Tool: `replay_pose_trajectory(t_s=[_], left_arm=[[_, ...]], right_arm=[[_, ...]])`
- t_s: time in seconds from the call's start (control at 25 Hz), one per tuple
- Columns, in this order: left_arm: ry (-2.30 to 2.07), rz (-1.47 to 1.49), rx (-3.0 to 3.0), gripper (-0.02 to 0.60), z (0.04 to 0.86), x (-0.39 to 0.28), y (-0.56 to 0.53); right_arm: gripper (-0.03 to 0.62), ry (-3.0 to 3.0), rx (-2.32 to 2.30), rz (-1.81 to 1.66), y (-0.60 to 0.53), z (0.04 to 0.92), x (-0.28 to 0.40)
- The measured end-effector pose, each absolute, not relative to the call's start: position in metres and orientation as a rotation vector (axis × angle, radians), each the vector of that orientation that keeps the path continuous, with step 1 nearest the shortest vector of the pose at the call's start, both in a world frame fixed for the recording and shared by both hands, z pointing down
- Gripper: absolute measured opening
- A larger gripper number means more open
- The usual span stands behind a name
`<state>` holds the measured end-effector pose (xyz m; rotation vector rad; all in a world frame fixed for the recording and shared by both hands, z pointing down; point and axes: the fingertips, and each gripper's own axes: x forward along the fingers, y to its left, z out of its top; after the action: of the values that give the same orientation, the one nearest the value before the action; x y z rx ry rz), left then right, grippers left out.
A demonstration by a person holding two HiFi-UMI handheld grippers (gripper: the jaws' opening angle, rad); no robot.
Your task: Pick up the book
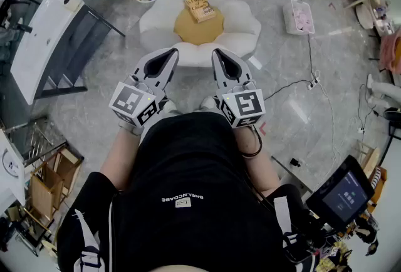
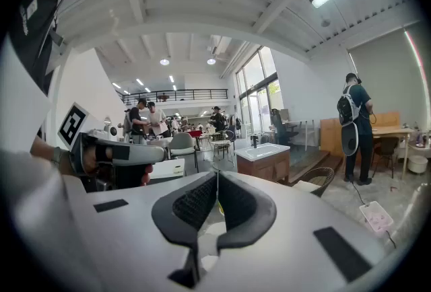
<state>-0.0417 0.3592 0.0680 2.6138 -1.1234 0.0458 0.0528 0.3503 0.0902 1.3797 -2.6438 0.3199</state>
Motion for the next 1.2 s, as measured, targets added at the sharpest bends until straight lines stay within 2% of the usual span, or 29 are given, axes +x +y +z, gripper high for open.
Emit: replay_pose_trajectory(t_s=[0.52, 1.2], left_arm=[[-1.094, 0.056, 2.585, 0.014, 0.070, 0.001, 0.343], [-1.189, 0.090, 2.517, 0.014, 0.084, 0.103, 0.338]], right_arm=[[0.025, -2.676, 1.342, 0.314, 0.331, 0.092, 0.089], [0.025, -2.733, 1.315, 0.361, 0.324, 0.099, 0.198]])
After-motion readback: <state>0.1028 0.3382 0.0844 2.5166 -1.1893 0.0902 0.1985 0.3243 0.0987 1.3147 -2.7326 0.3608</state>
